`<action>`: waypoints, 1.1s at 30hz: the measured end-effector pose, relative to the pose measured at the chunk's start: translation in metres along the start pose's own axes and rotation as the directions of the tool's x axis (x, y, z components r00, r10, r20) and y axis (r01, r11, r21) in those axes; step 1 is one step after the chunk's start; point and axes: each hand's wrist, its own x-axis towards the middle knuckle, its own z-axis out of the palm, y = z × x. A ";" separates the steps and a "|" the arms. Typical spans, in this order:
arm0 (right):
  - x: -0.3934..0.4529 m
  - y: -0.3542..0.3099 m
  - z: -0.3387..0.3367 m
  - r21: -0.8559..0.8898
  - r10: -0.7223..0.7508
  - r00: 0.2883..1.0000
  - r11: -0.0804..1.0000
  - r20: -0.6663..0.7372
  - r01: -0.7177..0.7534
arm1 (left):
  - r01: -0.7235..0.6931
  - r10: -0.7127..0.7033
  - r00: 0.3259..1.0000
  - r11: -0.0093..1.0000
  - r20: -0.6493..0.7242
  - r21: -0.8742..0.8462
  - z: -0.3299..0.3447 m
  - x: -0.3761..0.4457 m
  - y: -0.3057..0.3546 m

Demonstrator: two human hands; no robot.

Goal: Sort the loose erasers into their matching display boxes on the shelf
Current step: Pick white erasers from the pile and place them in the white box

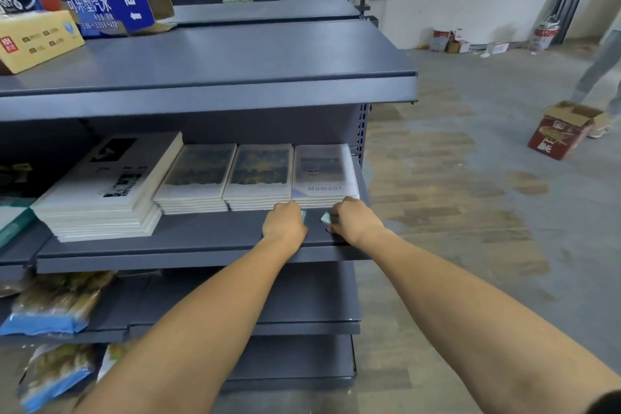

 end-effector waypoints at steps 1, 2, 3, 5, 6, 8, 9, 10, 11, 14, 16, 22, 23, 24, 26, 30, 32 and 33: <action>0.000 -0.002 0.001 0.004 0.004 1.000 1.000 0.004 -0.004 | -0.002 0.002 1.000 1.000 0.000 0.004 0.000 -0.001 -0.001; 0.000 -0.003 0.001 0.007 0.006 1.000 1.000 0.006 -0.006 | -0.004 0.004 1.000 1.000 0.000 0.010 0.000 -0.001 -0.002; 0.000 -0.005 0.001 0.007 0.008 1.000 1.000 0.007 -0.008 | -0.005 0.005 1.000 1.000 0.000 0.021 0.000 -0.002 -0.003; -0.002 -0.009 -0.001 0.001 -0.002 1.000 1.000 -0.001 0.002 | -0.011 0.011 1.000 0.999 0.003 0.044 -0.002 -0.004 -0.006; -0.002 -0.011 -0.002 -0.001 -0.015 1.000 1.000 -0.010 0.015 | -0.006 0.006 1.000 0.999 0.004 0.050 -0.003 -0.005 -0.008; -0.002 -0.016 -0.007 -0.011 -0.057 0.998 0.998 -0.031 0.056 | 0.010 -0.010 1.000 0.998 -0.007 0.064 -0.010 -0.007 -0.015; -0.002 -0.021 -0.010 -0.018 -0.080 0.996 0.997 -0.041 0.080 | 0.019 -0.017 1.000 0.997 -0.019 0.072 -0.014 -0.009 -0.020; -0.001 -0.027 -0.013 -0.020 -0.103 0.993 0.995 -0.054 0.102 | 0.027 -0.025 0.999 0.997 -0.034 0.075 -0.019 -0.010 -0.026; 0.000 -0.035 -0.016 -0.018 -0.130 0.990 0.991 -0.062 0.129 | 0.041 -0.038 0.998 0.997 -0.050 0.071 -0.025 -0.013 -0.033; 0.003 -0.071 -0.018 -0.021 -0.229 0.971 0.973 -0.073 0.228 | 0.101 -0.097 0.991 0.994 -0.089 0.040 -0.042 -0.027 -0.062; 0.002 -0.101 -0.015 -0.027 -0.302 0.951 0.953 -0.064 0.301 | 0.150 -0.147 0.984 0.988 -0.103 0.023 -0.052 -0.040 -0.086; -0.016 -0.215 0.009 -0.046 -0.560 0.828 0.827 0.008 0.560 | 0.374 -0.373 0.915 0.927 -0.156 -0.022 -0.076 -0.110 -0.183; -0.023 -0.236 0.014 -0.046 -0.607 0.794 0.793 0.022 0.607 | 0.421 -0.420 0.892 0.907 -0.165 -0.030 -0.079 -0.126 -0.200; -0.030 -0.257 0.019 -0.041 -0.650 0.759 0.758 0.037 0.651 | 0.463 -0.463 0.869 0.885 -0.176 -0.040 -0.081 -0.143 -0.217; -0.046 -0.296 0.029 -0.037 -0.723 0.688 0.687 0.061 0.725 | 0.530 -0.532 0.823 0.845 -0.198 -0.066 -0.083 -0.174 -0.248; -0.083 -0.370 0.054 -0.008 -0.835 0.543 0.545 0.084 0.839 | 0.646 -0.644 0.724 0.759 -0.249 -0.085 -0.084 -0.240 -0.305; -0.105 -0.405 0.067 0.004 -0.875 0.477 0.479 0.084 0.878 | 0.697 -0.693 0.672 0.711 -0.262 -0.093 -0.083 -0.271 -0.330; -0.116 -0.420 0.073 0.007 -0.891 0.446 0.448 0.081 0.894 | 0.719 -0.715 0.647 0.688 -0.263 -0.099 -0.084 -0.285 -0.341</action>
